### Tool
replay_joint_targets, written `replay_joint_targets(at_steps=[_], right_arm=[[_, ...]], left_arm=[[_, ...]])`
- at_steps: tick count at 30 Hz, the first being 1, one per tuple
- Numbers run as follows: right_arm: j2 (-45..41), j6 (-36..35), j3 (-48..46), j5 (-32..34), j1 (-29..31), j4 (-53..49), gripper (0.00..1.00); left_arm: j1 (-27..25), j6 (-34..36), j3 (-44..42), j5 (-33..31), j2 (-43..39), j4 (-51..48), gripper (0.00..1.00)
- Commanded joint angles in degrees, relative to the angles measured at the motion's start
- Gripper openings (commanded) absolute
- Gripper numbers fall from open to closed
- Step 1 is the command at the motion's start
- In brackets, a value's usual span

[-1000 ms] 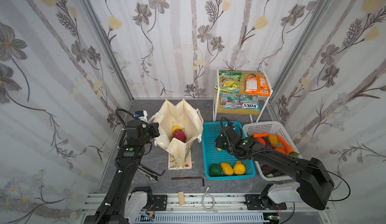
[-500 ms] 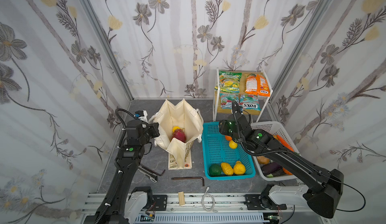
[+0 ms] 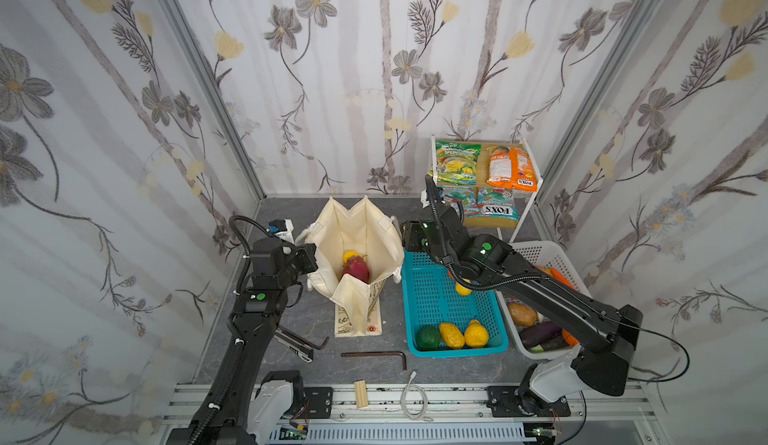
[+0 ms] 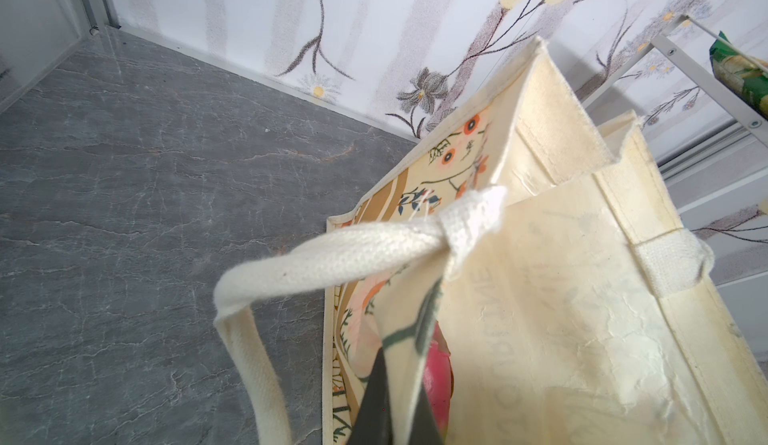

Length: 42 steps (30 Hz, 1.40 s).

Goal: Place the food into the grocery bag and tie it
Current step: 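Lift the lemon and carry it into the tote bag with the right gripper, then open the right gripper to release the lemon inside the bag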

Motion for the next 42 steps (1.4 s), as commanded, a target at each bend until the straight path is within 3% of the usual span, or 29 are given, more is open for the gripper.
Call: replay_joint_targets(at_steps=[1, 19, 42], right_arm=[[3.38, -2.01, 3.19, 0.04, 2.09, 2.27, 0.56], [22.43, -1.42, 10.20, -7.47, 5.12, 4.94, 0.57], [37.88, 2.45, 14.01, -12.97, 4.78, 1.96, 0.59]], left_arm=[[0.07, 0.18, 0.35, 0.52, -0.21, 1.31, 0.00], [0.01, 0.00, 0.35, 0.77, -0.03, 1.33, 0.00], [0.05, -0.08, 0.43, 0.92, 0.05, 1.33, 0.00]])
